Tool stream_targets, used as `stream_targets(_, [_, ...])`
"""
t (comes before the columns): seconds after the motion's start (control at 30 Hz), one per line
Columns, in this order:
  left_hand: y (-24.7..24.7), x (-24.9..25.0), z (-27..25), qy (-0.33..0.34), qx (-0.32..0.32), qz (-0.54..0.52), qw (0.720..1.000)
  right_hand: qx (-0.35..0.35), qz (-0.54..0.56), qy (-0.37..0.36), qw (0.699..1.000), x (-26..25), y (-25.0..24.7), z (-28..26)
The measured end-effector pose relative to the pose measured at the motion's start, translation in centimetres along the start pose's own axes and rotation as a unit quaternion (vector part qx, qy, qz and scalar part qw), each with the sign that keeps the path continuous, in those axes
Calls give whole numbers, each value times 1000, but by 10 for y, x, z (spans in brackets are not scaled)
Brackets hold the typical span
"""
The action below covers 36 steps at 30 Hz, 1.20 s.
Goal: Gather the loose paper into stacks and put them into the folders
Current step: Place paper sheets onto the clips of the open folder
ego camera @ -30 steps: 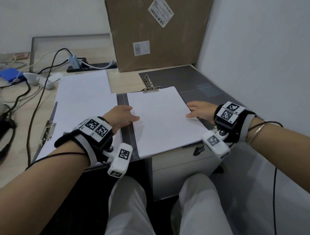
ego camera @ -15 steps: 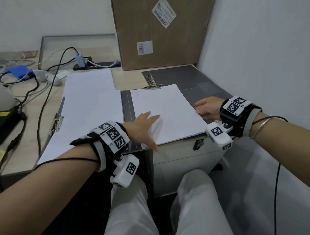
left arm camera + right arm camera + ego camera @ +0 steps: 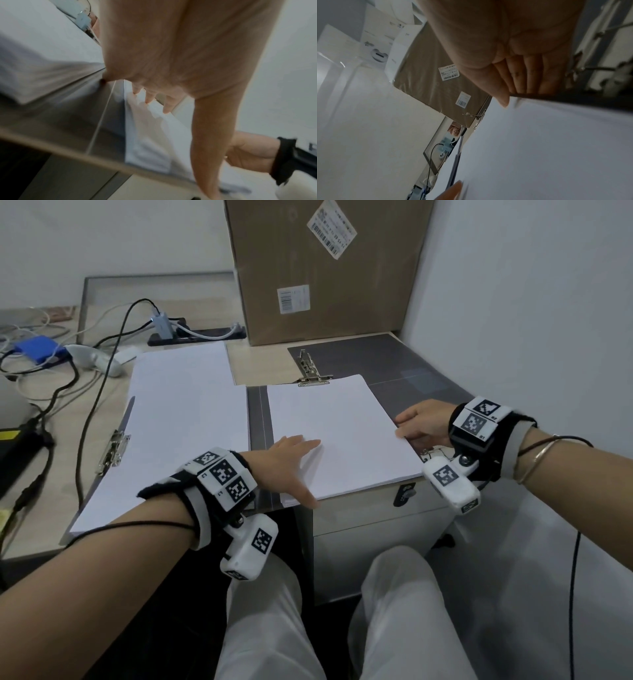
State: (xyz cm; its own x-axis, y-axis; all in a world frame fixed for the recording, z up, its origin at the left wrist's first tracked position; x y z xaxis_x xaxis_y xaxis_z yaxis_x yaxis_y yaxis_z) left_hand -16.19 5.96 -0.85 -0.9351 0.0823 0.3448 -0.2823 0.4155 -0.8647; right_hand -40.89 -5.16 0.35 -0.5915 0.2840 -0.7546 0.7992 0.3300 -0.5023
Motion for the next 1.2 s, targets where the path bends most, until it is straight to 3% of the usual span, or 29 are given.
stream_targets(0.07, [-13, -2, -4, -6, -15, -42, 999, -17, -71, 14, 997, -11, -5, -5])
stream_targets(0.13, [-30, -6, -1, -19, 21, -92, 995, -16, -162, 1, 987, -28, -11, -6])
stream_targets(0.23, [-54, -17, 18, -41, 112, -115, 986, 24, -161, -60, 985, -61, -12, 9])
stream_targets(0.3, [-65, -23, 37, -62, 131, -109, 983, 46, -169, -116, 978, -84, -2, 26])
stream_targets(0.43, [-79, -35, 70, -94, 102, -42, 989, 31, -227, -171, 958, -126, 28, 57])
stream_targets(0.6, [-89, -42, 88, -98, 55, 26, 993, 14, -294, -157, 943, -151, 54, 94])
stream_targets(0.9, [-92, -51, 99, -68, 29, 46, 996, -10, -363, -191, 912, -159, 74, 120])
stream_targets(1.07, [-91, -52, 99, -58, 31, 72, 995, -25, -441, -202, 874, -159, 82, 121])
stream_targets(1.2, [-89, -53, 100, -56, 36, 80, 995, -45, -450, -191, 871, -152, 82, 124])
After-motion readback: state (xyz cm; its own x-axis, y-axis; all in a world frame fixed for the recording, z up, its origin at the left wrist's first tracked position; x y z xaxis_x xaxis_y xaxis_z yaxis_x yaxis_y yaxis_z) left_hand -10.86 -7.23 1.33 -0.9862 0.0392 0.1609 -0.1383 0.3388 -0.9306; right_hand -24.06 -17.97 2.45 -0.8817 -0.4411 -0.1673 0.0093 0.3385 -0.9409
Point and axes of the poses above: each hand's wrist, its own z-axis towards the middle knuckle, its own y-axis out of the palm, x = y × z, the point moved 1 cm from there along z, towards the middle knuckle, and after that the axes turned 3 degrees about x, right-handed, at the moved point
